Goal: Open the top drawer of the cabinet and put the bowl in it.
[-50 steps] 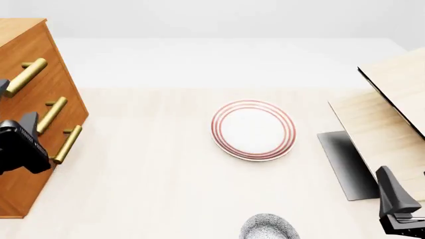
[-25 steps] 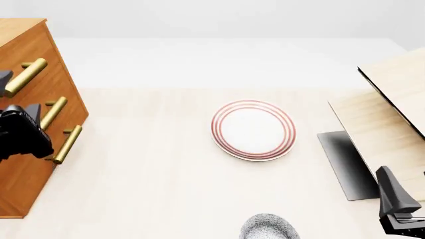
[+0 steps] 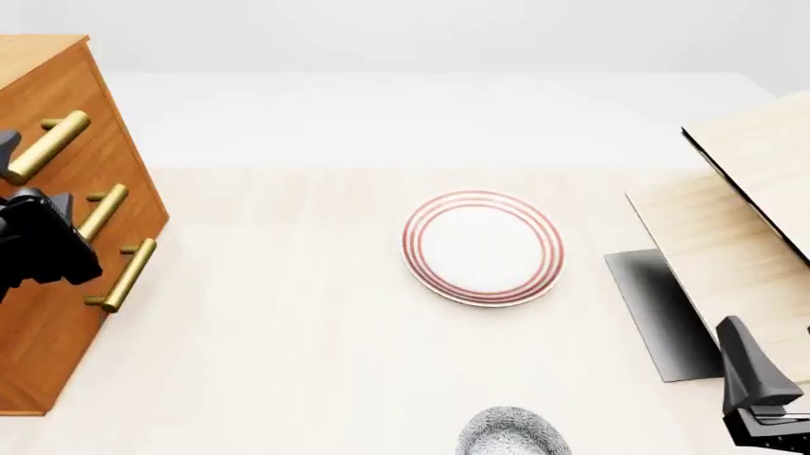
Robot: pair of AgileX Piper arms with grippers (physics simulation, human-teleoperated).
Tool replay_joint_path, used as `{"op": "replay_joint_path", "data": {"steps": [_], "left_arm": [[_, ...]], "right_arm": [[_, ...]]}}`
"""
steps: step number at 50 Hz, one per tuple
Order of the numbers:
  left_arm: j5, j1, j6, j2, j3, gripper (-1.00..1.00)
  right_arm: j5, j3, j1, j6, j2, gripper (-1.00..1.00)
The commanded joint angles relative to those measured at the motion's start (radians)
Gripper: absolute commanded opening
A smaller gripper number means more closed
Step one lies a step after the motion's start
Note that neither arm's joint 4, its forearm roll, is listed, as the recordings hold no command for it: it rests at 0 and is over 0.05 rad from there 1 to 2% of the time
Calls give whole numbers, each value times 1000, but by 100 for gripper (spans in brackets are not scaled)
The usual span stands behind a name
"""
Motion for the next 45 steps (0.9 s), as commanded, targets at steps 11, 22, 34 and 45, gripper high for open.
{"op": "replay_joint_path", "data": {"steps": [11,22,34,45], "left_arm": [[-11,35,-19,91,-59,100],[-27,67,-36,146,-72,100],[-67,97,-29,197,-76,100],[-83,113,-28,180,-49,-100]], "right_arm": [[0,0,-1,0,0,100],[0,0,0,0,-1,100],[0,0,0,-1,0,100],[0,0,0,0,0,100]]}}
